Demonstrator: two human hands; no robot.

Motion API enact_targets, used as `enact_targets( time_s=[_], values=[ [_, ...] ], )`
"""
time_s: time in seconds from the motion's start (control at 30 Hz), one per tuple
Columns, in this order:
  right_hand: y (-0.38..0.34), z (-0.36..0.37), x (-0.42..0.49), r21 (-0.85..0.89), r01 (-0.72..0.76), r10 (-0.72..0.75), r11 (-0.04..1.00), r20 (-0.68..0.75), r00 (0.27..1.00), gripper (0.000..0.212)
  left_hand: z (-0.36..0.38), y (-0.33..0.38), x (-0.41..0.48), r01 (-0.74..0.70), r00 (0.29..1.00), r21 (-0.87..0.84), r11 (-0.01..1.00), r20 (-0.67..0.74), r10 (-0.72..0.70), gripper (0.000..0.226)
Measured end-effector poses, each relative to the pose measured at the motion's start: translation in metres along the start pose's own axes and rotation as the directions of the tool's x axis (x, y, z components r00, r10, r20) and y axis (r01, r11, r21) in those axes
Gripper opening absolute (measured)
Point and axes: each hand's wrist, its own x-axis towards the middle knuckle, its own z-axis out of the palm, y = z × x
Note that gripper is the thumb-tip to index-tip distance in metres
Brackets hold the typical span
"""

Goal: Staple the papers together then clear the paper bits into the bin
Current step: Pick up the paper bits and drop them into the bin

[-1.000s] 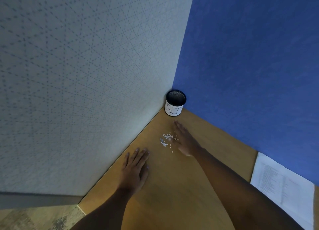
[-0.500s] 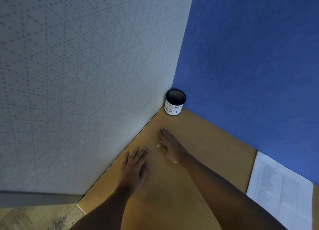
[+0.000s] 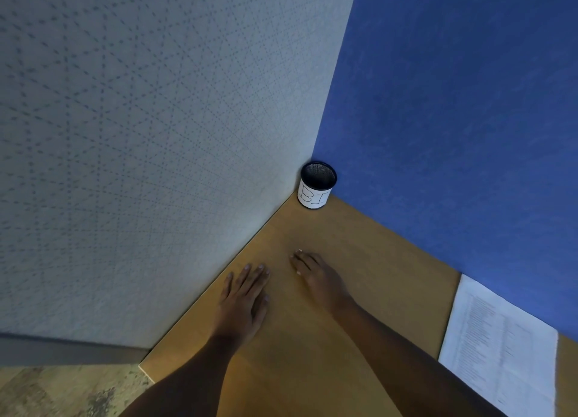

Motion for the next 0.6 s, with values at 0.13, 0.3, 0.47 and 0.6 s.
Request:
enact_targets(
  time_s=[0.13,0.3,0.47,0.6],
  values=[
    [0.007,-0.004,-0.005,0.002,-0.033,0.033,0.999,0.019,0.999,0.051,0.001,0.000,0.000,0.001,1.000,0.005,1.000,-0.004,-0.001,0.052],
    [0.010,-0.008,0.002,0.045,-0.102,0.096,0.994,0.118,0.988,0.024,0.001,0.000,0.000,-0.013,1.000,-0.011,1.000,-0.008,0.013,0.052],
    [0.010,-0.006,0.012,0.086,-0.117,0.105,0.989,0.127,0.986,0.015,0.001,-0.001,-0.001,-0.017,1.000,-0.025,1.000,-0.015,0.017,0.051],
    [0.011,-0.006,0.011,0.060,-0.143,0.133,0.988,0.154,0.979,0.020,0.002,-0.002,0.000,-0.016,1.000,-0.012,1.000,-0.006,0.015,0.052]
  ],
)
